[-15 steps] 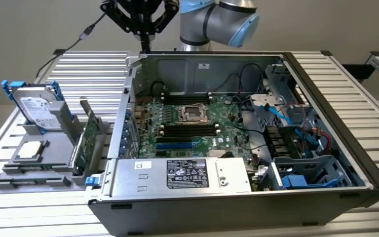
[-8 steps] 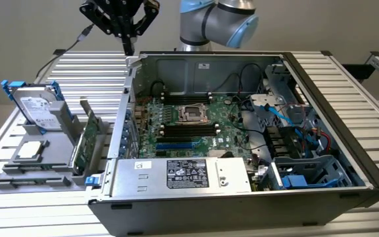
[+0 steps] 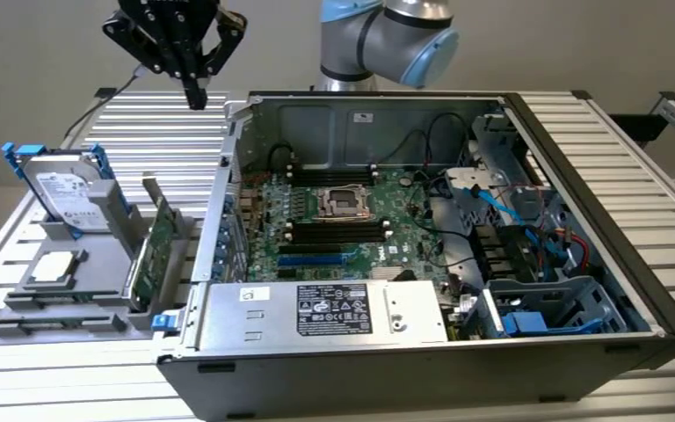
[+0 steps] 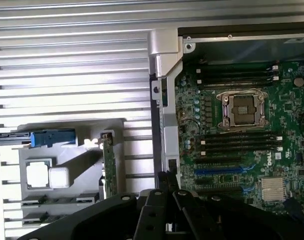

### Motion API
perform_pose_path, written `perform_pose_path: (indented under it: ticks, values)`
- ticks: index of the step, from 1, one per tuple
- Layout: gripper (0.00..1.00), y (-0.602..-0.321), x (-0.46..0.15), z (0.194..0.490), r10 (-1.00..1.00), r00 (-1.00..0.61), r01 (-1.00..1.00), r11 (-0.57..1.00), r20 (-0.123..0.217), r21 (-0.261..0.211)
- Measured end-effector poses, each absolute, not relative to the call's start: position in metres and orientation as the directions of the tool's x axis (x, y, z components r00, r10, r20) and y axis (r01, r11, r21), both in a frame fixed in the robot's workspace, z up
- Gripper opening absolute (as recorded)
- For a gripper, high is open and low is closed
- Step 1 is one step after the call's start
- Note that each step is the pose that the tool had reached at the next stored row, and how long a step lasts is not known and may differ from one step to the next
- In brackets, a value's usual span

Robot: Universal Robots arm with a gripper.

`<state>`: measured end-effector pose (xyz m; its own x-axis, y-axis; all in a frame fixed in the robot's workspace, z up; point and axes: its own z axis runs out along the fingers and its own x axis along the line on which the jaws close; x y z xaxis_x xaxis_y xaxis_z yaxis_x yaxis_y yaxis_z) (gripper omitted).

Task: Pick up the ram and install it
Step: 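Reach for the ram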

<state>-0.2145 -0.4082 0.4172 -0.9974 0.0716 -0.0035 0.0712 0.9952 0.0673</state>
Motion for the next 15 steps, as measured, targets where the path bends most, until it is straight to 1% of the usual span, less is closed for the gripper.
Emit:
perform_pose_path:
  ticks: [6,15]
  values:
    - [0.11,-0.416,-0.23,0.411,0.072,-0.997,0.072,0.995,0.007,0.066]
    - [0.11,-0.427,-0.252,0.402,0.072,-0.997,0.074,0.995,0.035,0.064]
